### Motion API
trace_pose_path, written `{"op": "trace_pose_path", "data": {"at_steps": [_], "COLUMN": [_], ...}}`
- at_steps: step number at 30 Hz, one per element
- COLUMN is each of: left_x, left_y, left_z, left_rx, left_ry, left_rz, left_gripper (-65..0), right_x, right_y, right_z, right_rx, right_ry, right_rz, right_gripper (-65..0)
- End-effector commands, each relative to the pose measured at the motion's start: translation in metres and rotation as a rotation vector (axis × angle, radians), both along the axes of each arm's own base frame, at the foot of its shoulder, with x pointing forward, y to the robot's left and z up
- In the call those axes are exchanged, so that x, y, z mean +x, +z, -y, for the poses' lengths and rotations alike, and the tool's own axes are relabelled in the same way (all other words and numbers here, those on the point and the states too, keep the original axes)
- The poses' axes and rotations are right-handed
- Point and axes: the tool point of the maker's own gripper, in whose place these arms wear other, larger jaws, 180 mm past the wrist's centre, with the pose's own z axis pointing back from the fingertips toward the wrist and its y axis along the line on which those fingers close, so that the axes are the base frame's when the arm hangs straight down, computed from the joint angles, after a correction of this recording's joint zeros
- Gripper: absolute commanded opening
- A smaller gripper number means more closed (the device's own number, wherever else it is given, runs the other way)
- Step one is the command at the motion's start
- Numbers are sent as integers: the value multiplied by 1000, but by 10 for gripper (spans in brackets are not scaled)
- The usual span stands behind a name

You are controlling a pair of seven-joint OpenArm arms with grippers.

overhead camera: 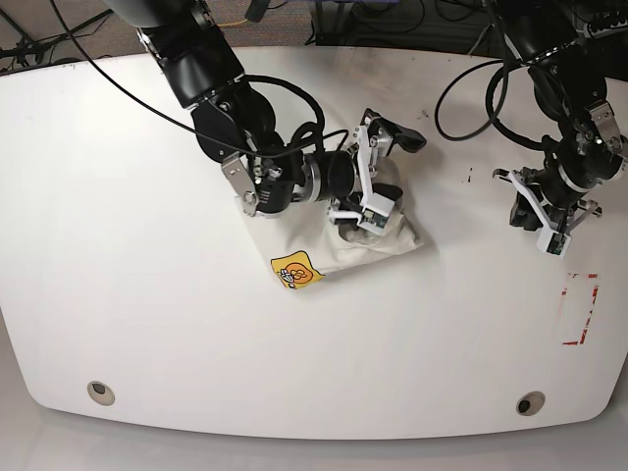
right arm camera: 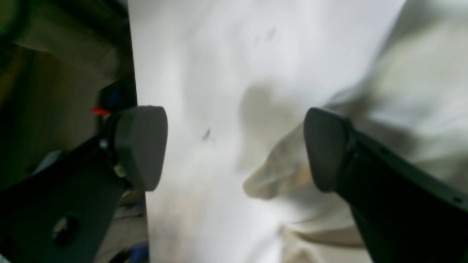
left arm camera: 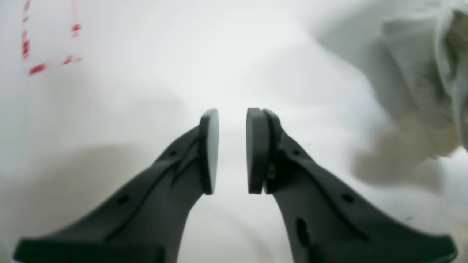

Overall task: Fold the T-shirt properly
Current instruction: 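Release the bundle and regrasp its edges with both grippers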

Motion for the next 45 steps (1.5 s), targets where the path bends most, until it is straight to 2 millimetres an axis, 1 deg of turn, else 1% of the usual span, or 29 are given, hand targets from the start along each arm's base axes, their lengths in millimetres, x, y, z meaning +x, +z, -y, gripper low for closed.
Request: {"op": "trace_pose_path", "data": {"at_steps": [1,4,6,7,8,9,11,13,14,15,17,18,21,22,24,26,28,29,31,33,34,35,37,39,41,43,44,45], "left_x": [10,11,11,11,11,11,11,11,10,9,6,6,7,6,5,6,7,7,7,9,14,16,20,22,25,30,33,35], "left_y": [16,15,15,15,15,15,14,14,14,13,10,10,10,10,9,10,11,11,11,13,17,18,20,26,30,34,37,39], "left_z": [9,13,13,13,14,14,14,14,14,14,14,14,13,13,13,13,13,14,14,14,18,23,37,49,70,87,102,111], "left_rx": [4,4,4,4,2,1,1,1,1,1,2,2,4,4,4,4,5,5,5,6,7,7,23,44,48,51,52,55], "left_ry": [-39,-51,-52,-52,-52,-52,-52,-52,-52,-52,-52,-52,-52,-52,-53,-53,-53,-54,-54,-57,-71,-86,-143,-189,-253,-306,-349,-380], "left_rz": [56,56,55,55,55,55,54,54,52,49,40,40,40,38,37,38,41,41,41,48,60,63,64,78,93,104,114,119], "left_gripper": [-536,-536,-536,-536,-536,-536,-536,-536,-536,-536,-536,-536,-536,-536,-536,-536,-536,-536,-536,-536,-536,-536,-536,-536,-536,-536,-536,-536], "right_x": [24,42,61,73,79,85,96,101,102,101,97,94,83,74,64,56,53,53,54,54,59,62,73,78,93,109,118,122], "right_y": [58,77,85,87,85,82,71,62,53,47,38,33,13,4,-6,-20,-28,-28,-19,-5,1,5,24,36,49,57,63,65], "right_z": [11,33,50,58,61,64,68,68,67,63,51,43,21,7,-8,-20,-27,-29,-31,-32,-22,-16,1,13,42,62,71,78], "right_rx": [115,135,141,140,136,128,108,99,92,91,104,114,124,122,120,106,90,85,97,102,85,77,65,58,43,37,37,31], "right_ry": [-49,-129,-196,-230,-241,-250,-265,-270,-274,-271,-255,-245,-213,-184,-156,-143,-136,-132,-126,-108,-113,-117,-143,-172,-247,-304,-332,-346], "right_rz": [151,209,231,235,227,216,177,144,112,89,51,29,-14,-28,-45,-64,-73,-65,-40,6,37,54,116,149,189,206,220,227], "right_gripper": [-90,-90,-90,-92,-100,-120,-200,-277,-346,-384,-450,-465,-455,-453,-452,-452,-452,-452,-452,-452,-452,-452,-452,-450,-450,-450,-450,-450]}}
